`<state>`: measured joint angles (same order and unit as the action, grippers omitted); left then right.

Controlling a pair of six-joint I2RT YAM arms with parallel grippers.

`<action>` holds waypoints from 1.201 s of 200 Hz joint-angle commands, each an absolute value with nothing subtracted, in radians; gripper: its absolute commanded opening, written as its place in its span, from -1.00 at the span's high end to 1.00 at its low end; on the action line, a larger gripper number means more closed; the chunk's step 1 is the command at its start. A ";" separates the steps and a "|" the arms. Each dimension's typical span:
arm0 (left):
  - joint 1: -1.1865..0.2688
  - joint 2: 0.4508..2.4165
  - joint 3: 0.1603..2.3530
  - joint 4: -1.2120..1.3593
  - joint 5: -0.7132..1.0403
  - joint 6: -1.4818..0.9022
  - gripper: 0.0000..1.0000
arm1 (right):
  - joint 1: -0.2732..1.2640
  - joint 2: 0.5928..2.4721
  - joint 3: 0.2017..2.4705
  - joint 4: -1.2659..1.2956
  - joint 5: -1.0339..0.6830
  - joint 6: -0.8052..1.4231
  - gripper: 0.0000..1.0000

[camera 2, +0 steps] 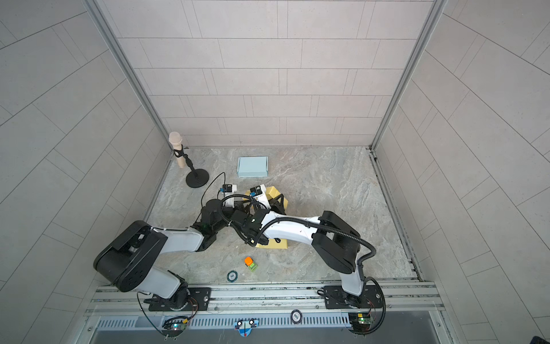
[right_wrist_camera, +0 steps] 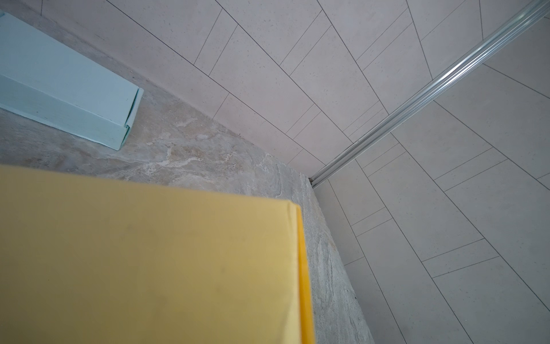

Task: Fold the paper box
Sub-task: 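Press the folded flap down into the box end with the right gripper, then open the right gripper and lift it away from the yellow box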

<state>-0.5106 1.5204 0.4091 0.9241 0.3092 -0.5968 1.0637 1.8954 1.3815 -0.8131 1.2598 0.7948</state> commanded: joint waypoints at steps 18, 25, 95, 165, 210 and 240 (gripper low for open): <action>-0.512 1.498 0.414 1.003 0.338 -0.602 0.88 | 1.074 1.823 1.347 -0.798 1.241 0.788 0.41; -0.512 1.500 0.414 1.002 0.337 -0.601 0.88 | 1.079 1.811 1.341 -0.785 1.237 0.779 0.35; -0.512 1.510 0.421 0.994 0.328 -0.603 0.87 | 1.142 1.762 1.328 -0.725 1.163 0.751 -0.11; -0.512 1.509 0.422 0.994 0.327 -0.601 0.86 | 1.179 1.602 1.204 -0.611 1.064 0.740 -0.62; -0.512 1.511 0.424 0.990 0.325 -0.598 0.85 | 1.270 1.479 1.168 -0.617 1.085 0.753 -0.73; -0.514 1.516 0.425 0.998 0.334 -0.597 0.83 | 1.309 1.366 1.136 -0.615 1.074 0.781 -0.76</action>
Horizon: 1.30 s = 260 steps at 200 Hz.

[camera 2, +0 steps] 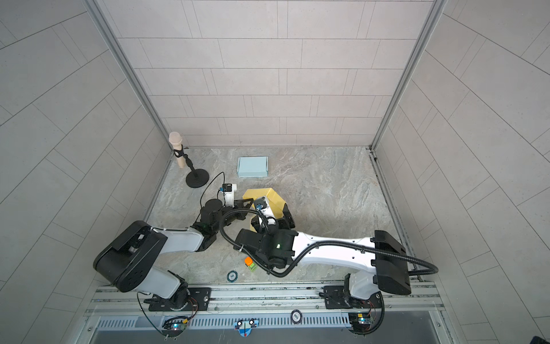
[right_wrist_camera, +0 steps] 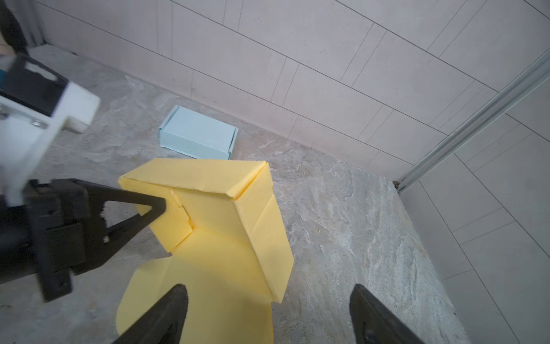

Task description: Fold the paper box

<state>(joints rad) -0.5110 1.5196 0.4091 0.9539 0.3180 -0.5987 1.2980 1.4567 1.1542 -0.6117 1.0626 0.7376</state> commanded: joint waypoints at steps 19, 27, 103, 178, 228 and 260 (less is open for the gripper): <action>-0.517 1.519 0.431 1.000 0.340 -0.590 0.82 | 1.268 1.282 1.113 -0.600 0.982 0.774 -0.77; -0.523 1.519 0.433 0.995 0.338 -0.585 0.82 | 1.224 1.248 1.097 -0.575 0.893 0.756 -0.77; -0.601 1.493 0.464 0.903 0.296 -0.488 0.78 | 0.769 1.060 0.908 -0.343 0.308 0.691 -0.77; -0.691 1.522 0.538 0.823 0.282 -0.405 0.73 | 0.470 1.164 0.813 -0.179 0.006 0.609 -0.78; -0.737 1.546 0.584 0.773 0.284 -0.361 0.67 | 0.466 1.328 0.854 -0.106 -0.139 0.604 -0.73; -0.742 1.565 0.609 0.746 0.285 -0.352 0.63 | 0.466 1.376 0.836 -0.067 -0.214 0.609 -0.70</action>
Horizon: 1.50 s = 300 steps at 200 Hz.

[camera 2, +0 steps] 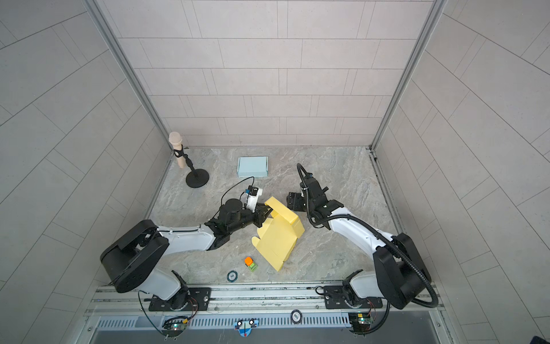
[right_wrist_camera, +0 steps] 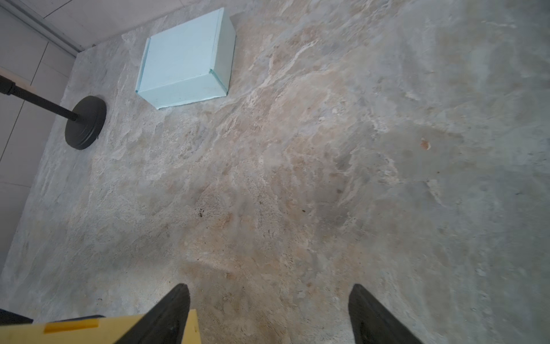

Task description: Fold the paper box

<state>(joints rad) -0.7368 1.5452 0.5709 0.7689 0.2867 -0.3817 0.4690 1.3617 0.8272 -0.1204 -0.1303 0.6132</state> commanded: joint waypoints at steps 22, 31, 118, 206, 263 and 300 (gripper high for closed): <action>-0.743 1.588 0.634 0.722 0.283 -0.350 0.62 | 0.466 1.385 0.824 -0.056 -0.243 0.602 -0.69; -0.744 1.602 0.649 0.708 0.282 -0.350 0.62 | 0.466 1.392 0.823 -0.060 -0.249 0.597 -0.69; -0.773 1.760 0.803 0.587 0.236 -0.328 0.58 | 0.433 1.464 0.788 -0.031 -0.246 0.590 -0.68; -0.790 1.846 0.878 0.528 0.230 -0.319 0.50 | 0.395 1.564 0.754 0.034 -0.253 0.602 -0.64; -0.791 1.864 0.889 0.521 0.226 -0.324 0.45 | 0.363 1.569 0.740 0.034 -0.233 0.594 -0.63; -0.791 1.867 0.892 0.518 0.227 -0.324 0.42 | 0.330 1.549 0.723 0.026 -0.230 0.589 -0.63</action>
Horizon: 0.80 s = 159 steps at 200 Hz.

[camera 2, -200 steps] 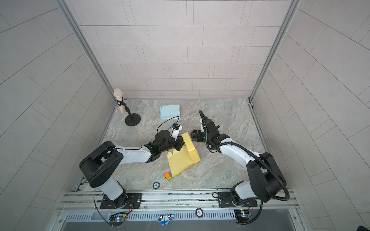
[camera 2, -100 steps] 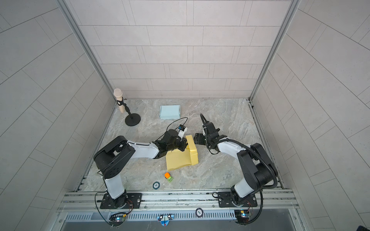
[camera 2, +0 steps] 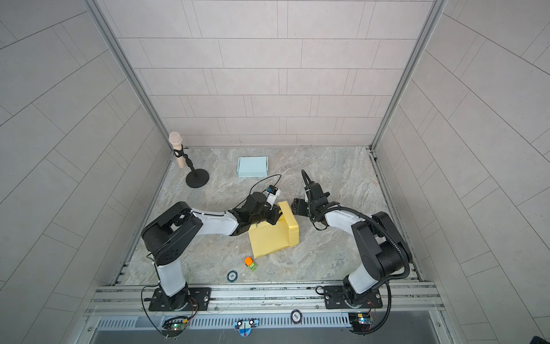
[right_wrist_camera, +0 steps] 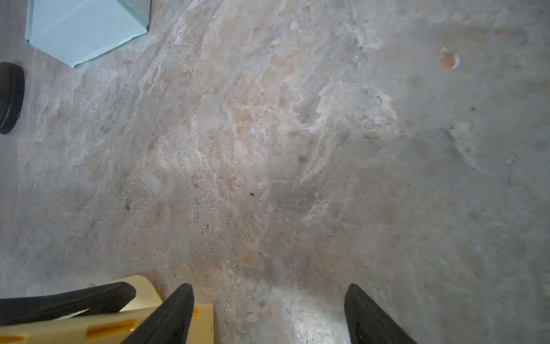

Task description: Fold the paper box

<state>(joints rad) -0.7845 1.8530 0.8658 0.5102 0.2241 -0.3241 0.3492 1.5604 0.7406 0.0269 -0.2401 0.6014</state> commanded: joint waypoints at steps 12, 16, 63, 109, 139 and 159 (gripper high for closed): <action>-0.791 1.868 0.894 0.518 0.228 -0.325 0.41 | 0.324 1.538 0.721 0.017 -0.223 0.585 -0.63; -0.791 1.868 0.894 0.517 0.229 -0.325 0.41 | 0.322 1.535 0.721 0.013 -0.220 0.583 -0.64; -0.792 1.866 0.894 0.515 0.230 -0.324 0.38 | 0.320 1.462 0.723 -0.032 -0.172 0.577 -0.64; -0.796 1.862 0.890 0.524 0.230 -0.321 0.34 | 0.321 1.333 0.716 -0.114 -0.144 0.555 -0.65; -0.797 1.869 0.909 0.528 0.227 -0.312 0.39 | 0.319 1.348 0.720 -0.103 -0.169 0.560 -0.66; -0.798 1.881 0.925 0.529 0.229 -0.309 0.44 | 0.319 1.422 0.733 -0.066 -0.186 0.567 -0.62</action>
<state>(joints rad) -0.7898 1.8595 0.8818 0.5095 0.2268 -0.3202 0.3202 1.3514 0.7250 -0.0750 -0.1753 0.5690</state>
